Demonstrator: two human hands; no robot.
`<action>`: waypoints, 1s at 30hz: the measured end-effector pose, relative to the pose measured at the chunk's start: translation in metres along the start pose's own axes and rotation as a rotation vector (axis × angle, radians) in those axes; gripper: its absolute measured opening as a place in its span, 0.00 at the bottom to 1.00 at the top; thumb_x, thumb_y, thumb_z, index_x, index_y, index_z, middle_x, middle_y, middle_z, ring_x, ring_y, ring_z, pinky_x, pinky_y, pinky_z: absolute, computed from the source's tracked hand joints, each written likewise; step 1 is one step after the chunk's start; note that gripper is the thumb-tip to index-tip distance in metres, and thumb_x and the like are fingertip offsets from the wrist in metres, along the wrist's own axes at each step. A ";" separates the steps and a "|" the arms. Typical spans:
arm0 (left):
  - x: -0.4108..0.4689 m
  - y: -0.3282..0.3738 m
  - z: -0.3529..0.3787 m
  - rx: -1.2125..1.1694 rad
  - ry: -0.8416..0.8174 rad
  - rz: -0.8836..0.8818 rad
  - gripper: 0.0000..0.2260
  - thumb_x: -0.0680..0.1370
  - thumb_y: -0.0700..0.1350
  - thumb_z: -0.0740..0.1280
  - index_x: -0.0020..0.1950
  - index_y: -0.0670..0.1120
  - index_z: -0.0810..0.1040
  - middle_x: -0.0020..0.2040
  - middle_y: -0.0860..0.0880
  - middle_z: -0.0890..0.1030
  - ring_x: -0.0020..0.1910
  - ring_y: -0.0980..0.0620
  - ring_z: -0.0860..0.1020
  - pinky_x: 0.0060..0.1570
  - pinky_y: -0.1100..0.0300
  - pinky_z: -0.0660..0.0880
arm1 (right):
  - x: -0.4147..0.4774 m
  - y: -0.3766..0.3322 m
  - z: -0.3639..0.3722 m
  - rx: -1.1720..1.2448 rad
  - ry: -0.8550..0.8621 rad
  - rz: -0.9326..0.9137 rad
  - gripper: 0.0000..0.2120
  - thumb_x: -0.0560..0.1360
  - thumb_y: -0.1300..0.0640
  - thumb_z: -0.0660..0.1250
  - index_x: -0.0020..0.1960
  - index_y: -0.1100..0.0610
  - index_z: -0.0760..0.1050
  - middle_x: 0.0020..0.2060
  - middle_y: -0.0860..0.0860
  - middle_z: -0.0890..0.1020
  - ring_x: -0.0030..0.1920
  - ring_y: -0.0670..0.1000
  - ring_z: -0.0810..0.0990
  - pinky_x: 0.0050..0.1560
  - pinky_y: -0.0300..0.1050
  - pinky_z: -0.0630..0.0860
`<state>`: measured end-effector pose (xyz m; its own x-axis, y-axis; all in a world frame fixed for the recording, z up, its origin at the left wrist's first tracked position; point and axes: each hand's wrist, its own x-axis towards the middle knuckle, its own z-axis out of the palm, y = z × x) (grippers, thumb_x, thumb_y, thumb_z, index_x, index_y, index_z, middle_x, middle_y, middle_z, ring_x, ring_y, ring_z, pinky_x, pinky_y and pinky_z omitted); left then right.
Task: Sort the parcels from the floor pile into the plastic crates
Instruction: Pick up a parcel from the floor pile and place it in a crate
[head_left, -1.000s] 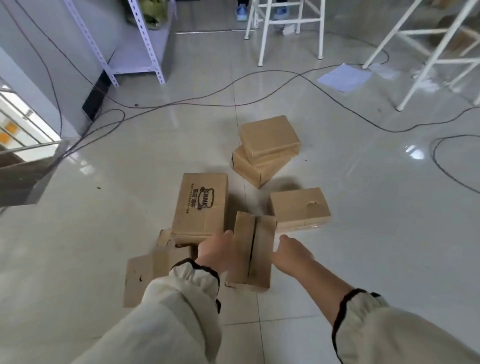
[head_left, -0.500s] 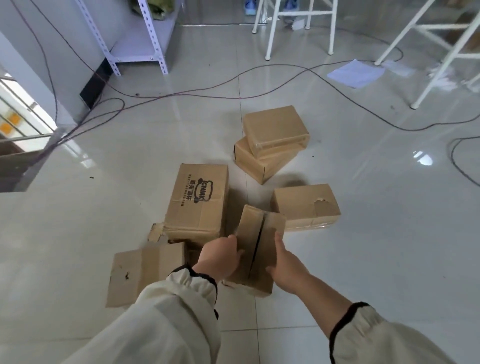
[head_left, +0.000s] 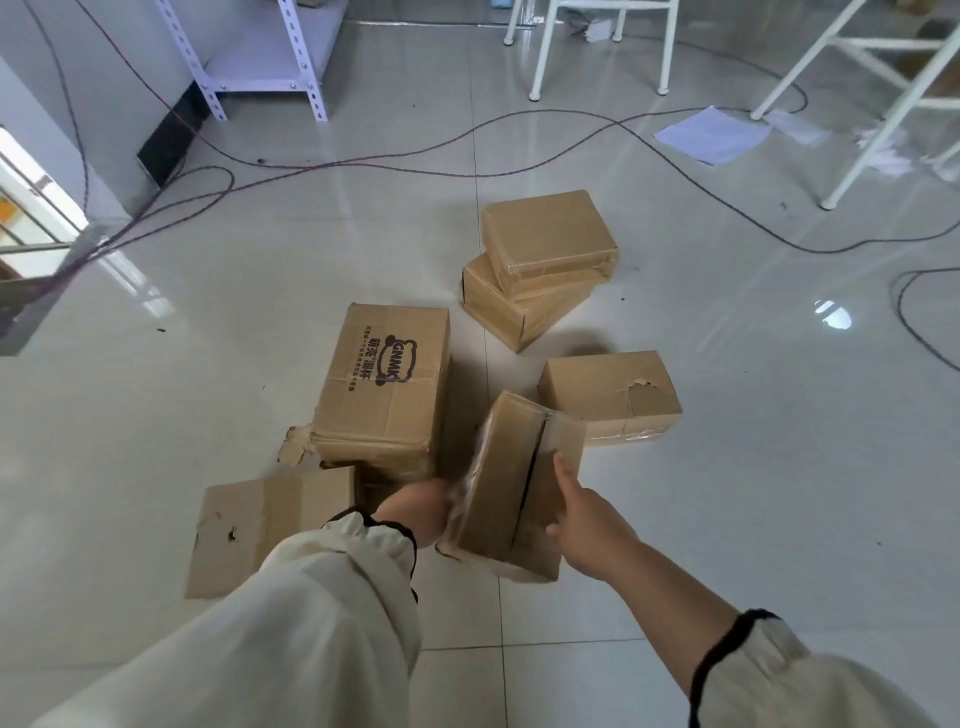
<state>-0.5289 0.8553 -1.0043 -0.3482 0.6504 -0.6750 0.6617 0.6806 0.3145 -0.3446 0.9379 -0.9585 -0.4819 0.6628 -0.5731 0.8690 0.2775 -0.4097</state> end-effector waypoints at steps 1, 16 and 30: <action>0.001 0.000 0.001 0.012 -0.039 -0.036 0.16 0.83 0.41 0.54 0.70 0.39 0.68 0.67 0.40 0.73 0.65 0.43 0.72 0.65 0.54 0.69 | 0.000 0.003 0.001 -0.014 0.004 -0.001 0.40 0.79 0.57 0.63 0.77 0.46 0.36 0.42 0.48 0.75 0.41 0.46 0.78 0.43 0.40 0.76; -0.004 0.015 -0.016 -0.220 -0.282 0.050 0.07 0.78 0.44 0.67 0.55 0.46 0.74 0.46 0.51 0.80 0.39 0.55 0.81 0.36 0.65 0.73 | 0.019 0.050 0.002 -0.327 -0.049 0.167 0.21 0.78 0.61 0.61 0.71 0.55 0.66 0.61 0.53 0.77 0.59 0.54 0.77 0.54 0.43 0.76; -0.010 0.009 -0.018 -0.032 -0.418 0.009 0.19 0.76 0.54 0.67 0.63 0.47 0.73 0.57 0.49 0.81 0.54 0.48 0.80 0.55 0.49 0.74 | 0.041 0.057 0.020 -0.159 -0.170 0.217 0.22 0.78 0.64 0.55 0.71 0.60 0.66 0.68 0.57 0.71 0.67 0.57 0.71 0.66 0.47 0.70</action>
<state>-0.5310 0.8607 -0.9828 -0.0393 0.4681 -0.8828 0.6405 0.6900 0.3373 -0.3174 0.9670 -1.0198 -0.2838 0.5961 -0.7511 0.9537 0.2570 -0.1564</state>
